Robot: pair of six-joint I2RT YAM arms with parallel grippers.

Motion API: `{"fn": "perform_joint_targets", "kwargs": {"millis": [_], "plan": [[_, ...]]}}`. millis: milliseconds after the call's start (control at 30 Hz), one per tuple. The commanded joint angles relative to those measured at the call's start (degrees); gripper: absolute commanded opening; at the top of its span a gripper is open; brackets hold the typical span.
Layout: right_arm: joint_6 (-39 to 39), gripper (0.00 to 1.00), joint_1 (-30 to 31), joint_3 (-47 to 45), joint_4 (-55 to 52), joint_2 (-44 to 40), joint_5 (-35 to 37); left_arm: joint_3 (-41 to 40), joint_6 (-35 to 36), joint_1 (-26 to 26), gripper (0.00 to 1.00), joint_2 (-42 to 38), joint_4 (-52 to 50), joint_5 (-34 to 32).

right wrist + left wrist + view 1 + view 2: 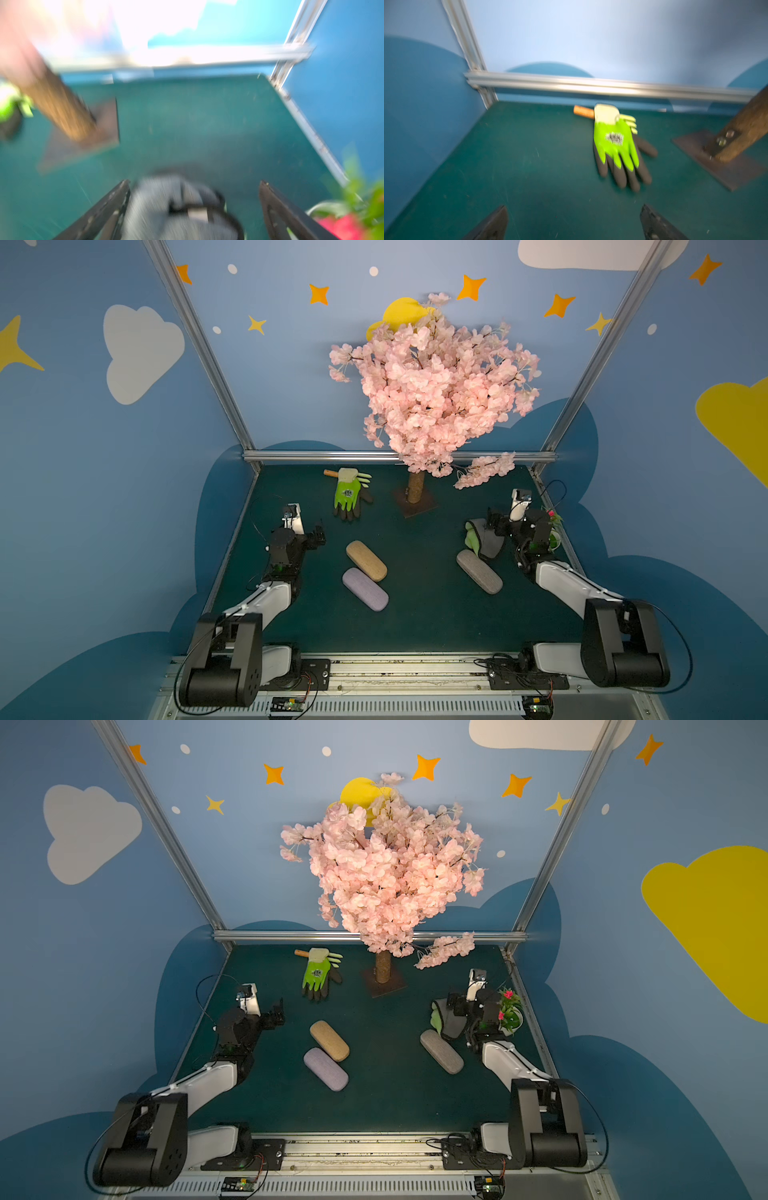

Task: Wipe the eyeglass case
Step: Pick up the eyeglass case from the center of the board.

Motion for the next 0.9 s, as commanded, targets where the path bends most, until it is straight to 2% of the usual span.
{"fn": "perform_joint_targets", "kwargs": {"millis": [0,67,133,167,200,233,300,333,467,700,767,867], "plan": [[8.60,0.97,2.00,10.32,-29.20,-1.51,6.58,6.68,-7.25,-1.64,1.00,-5.12,-16.73,-11.92],[10.44,0.97,2.81,16.46,-39.68,-0.60,3.71,12.45,-11.62,-1.67,1.00,-6.35,-28.66,-12.62],[20.59,0.97,2.23,19.85,-45.20,0.25,1.53,17.93,-16.33,-1.58,1.00,-6.90,-38.80,-10.85],[24.62,0.97,0.71,20.58,-46.92,0.58,-5.52,19.85,-20.65,-1.27,1.00,-7.04,-42.77,-10.09],[24.45,0.97,-1.13,20.05,-45.01,0.54,-17.00,21.02,-25.60,-0.48,1.00,-7.64,-46.39,-8.96],[25.33,0.97,-2.61,19.01,-42.69,0.26,-24.93,21.20,-30.11,0.53,1.00,-8.35,-48.62,-7.33],[29.06,0.89,-3.39,14.50,-33.98,-0.70,-35.12,19.38,-34.67,4.92,1.00,-10.78,-48.04,0.89],[30.07,0.87,-2.35,13.11,-32.27,-1.14,-35.17,18.43,-34.69,6.76,0.99,-11.96,-46.37,4.82],[28.07,0.86,5.80,14.87,-42.94,-2.30,-24.54,21.80,-31.26,6.90,0.93,-11.71,-51.46,7.58],[23.43,0.86,28.43,18.82,-53.19,0.37,-7.28,28.94,-28.35,3.49,0.84,-7.18,-61.65,11.13],[20.22,0.87,33.97,20.32,-52.87,3.22,-5.26,30.29,-28.48,2.28,0.79,-5.91,-63.42,11.94],[17.71,0.90,40.23,27.40,-55.66,11.83,-5.55,31.43,-28.62,0.86,0.72,-3.88,-65.21,12.37]]}}
